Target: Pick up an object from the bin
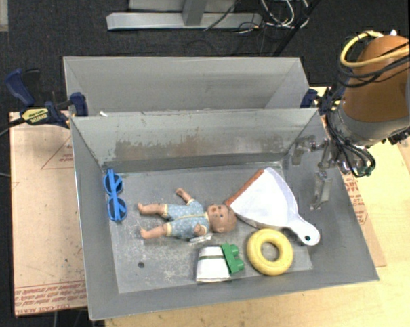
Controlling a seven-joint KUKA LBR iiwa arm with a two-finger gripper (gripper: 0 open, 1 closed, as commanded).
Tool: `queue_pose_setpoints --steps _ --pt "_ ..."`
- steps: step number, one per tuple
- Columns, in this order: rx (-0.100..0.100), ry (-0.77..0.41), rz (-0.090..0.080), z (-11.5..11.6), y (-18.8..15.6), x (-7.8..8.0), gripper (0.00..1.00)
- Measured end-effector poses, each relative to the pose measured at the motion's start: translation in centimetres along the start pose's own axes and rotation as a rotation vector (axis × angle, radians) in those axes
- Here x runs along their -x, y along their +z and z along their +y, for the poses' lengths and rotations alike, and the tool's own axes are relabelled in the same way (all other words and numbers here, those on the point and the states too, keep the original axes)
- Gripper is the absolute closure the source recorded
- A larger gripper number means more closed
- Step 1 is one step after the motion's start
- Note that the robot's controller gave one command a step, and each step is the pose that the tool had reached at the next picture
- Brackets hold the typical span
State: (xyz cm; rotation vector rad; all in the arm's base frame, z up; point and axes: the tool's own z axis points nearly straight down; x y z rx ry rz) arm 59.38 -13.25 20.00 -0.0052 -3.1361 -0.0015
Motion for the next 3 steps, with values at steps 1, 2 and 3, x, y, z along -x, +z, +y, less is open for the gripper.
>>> queue_pose_setpoints --steps 1,2,3 --pt "-0.001 -0.003 -0.008 0.1 -0.5 0.2 0.00" --pt "-0.001 0.026 -0.007 2.6 4.0 -2.6 0.00" --pt "0.000 -0.021 -0.003 6.6 6.2 -2.2 0.00"
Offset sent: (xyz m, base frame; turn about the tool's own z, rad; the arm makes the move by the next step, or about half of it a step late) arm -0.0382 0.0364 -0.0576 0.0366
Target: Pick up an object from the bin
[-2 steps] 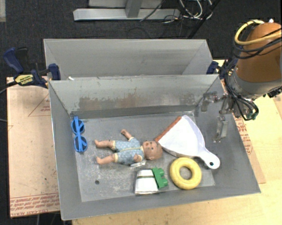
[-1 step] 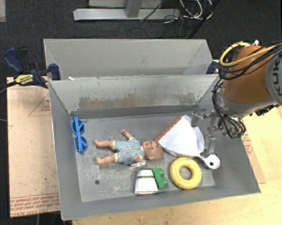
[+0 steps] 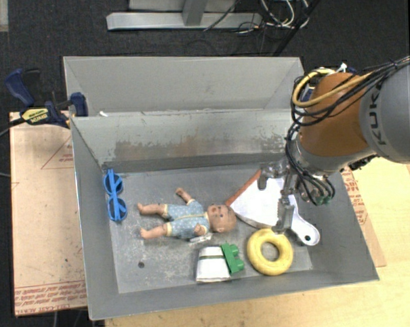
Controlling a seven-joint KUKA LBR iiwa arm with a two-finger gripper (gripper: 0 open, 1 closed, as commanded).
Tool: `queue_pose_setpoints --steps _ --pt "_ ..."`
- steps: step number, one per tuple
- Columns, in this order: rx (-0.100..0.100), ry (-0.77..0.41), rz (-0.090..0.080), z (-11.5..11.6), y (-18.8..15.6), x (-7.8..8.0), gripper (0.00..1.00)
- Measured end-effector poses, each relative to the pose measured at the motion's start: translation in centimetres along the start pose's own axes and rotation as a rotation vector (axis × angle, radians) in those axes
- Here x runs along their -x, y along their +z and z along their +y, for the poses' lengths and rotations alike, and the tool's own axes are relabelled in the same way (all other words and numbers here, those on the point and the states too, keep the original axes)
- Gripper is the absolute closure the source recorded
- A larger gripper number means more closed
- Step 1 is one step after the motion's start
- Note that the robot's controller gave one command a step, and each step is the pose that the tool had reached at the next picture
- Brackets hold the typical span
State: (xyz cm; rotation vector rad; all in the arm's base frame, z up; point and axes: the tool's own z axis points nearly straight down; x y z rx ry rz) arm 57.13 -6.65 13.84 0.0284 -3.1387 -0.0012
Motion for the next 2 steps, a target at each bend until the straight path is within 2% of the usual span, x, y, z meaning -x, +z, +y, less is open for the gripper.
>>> queue_pose_setpoints --steps 1,2 --pt "0.002 -0.145 -0.010 0.3 2.9 -2.3 0.00" --pt "0.001 -0.210 0.000 -2.3 5.6 -1.8 0.00"
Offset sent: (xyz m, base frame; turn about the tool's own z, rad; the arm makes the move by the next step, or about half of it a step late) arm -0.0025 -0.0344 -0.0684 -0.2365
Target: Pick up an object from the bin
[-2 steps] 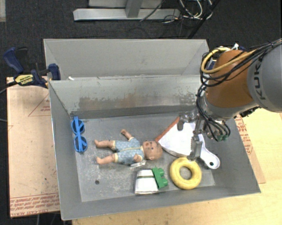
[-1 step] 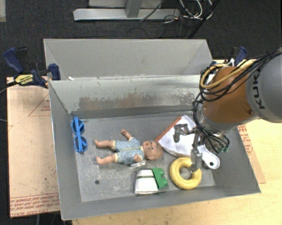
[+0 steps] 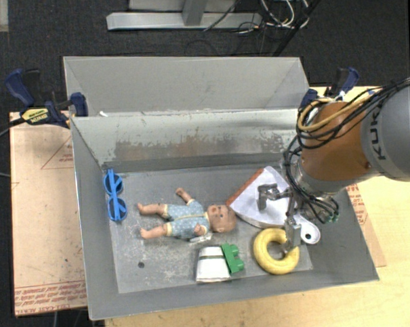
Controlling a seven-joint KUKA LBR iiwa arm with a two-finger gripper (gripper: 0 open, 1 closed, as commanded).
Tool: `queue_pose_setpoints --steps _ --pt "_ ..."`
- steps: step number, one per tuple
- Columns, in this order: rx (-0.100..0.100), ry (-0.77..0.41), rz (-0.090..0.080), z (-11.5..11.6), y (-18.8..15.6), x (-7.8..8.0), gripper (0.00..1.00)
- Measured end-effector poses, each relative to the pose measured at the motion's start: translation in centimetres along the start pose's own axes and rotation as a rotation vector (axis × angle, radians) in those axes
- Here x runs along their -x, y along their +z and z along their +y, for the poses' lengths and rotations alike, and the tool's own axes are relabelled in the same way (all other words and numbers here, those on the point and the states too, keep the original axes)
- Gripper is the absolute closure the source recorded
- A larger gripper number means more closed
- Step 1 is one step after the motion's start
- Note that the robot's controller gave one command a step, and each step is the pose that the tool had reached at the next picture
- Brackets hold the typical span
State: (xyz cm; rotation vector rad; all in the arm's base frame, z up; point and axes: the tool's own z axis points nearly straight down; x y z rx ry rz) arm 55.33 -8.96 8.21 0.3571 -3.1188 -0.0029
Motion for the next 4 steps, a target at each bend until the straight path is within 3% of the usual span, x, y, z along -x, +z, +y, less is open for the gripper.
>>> queue_pose_setpoints --steps 1,2,3,4 --pt "-0.001 0.005 -0.008 -0.7 0.8 0.2 0.00" --pt "0.002 0.014 -0.005 -0.8 0.9 -0.6 0.00" --pt "0.030 -0.232 0.011 -3.9 1.4 1.7 1.00" --pt "0.030 -0.232 0.011 -3.9 1.4 1.7 1.00"
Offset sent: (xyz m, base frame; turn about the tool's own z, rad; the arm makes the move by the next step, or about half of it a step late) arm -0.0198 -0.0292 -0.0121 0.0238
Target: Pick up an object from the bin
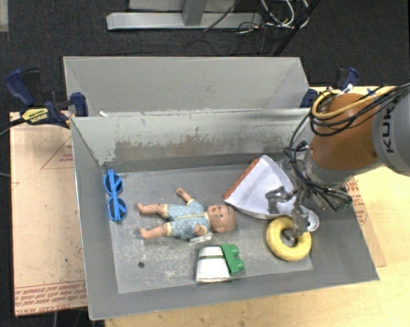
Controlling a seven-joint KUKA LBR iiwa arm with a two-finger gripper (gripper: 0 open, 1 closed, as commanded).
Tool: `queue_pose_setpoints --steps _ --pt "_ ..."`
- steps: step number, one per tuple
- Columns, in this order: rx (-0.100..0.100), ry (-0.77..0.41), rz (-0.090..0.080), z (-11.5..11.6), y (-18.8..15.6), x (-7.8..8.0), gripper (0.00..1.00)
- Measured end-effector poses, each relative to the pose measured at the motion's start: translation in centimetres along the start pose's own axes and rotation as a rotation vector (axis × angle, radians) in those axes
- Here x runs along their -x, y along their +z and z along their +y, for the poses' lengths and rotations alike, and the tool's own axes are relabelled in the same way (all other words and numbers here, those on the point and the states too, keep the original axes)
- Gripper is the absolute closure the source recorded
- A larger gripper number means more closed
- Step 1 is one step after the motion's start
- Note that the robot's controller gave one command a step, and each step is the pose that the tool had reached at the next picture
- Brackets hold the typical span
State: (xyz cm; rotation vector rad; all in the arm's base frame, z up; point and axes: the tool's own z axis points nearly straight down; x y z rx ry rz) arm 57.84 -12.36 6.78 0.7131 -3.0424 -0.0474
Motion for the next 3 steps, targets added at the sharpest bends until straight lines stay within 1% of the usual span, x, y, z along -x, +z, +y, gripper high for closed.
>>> queue_pose_setpoints --steps 1,2,3 --pt "-0.001 -0.011 -0.003 0.1 -10.9 0.3 1.00" --pt "-0.001 -0.011 -0.004 0.1 -10.9 0.3 1.00" --pt "0.004 -0.004 0.002 0.1 -15.0 0.3 1.00"
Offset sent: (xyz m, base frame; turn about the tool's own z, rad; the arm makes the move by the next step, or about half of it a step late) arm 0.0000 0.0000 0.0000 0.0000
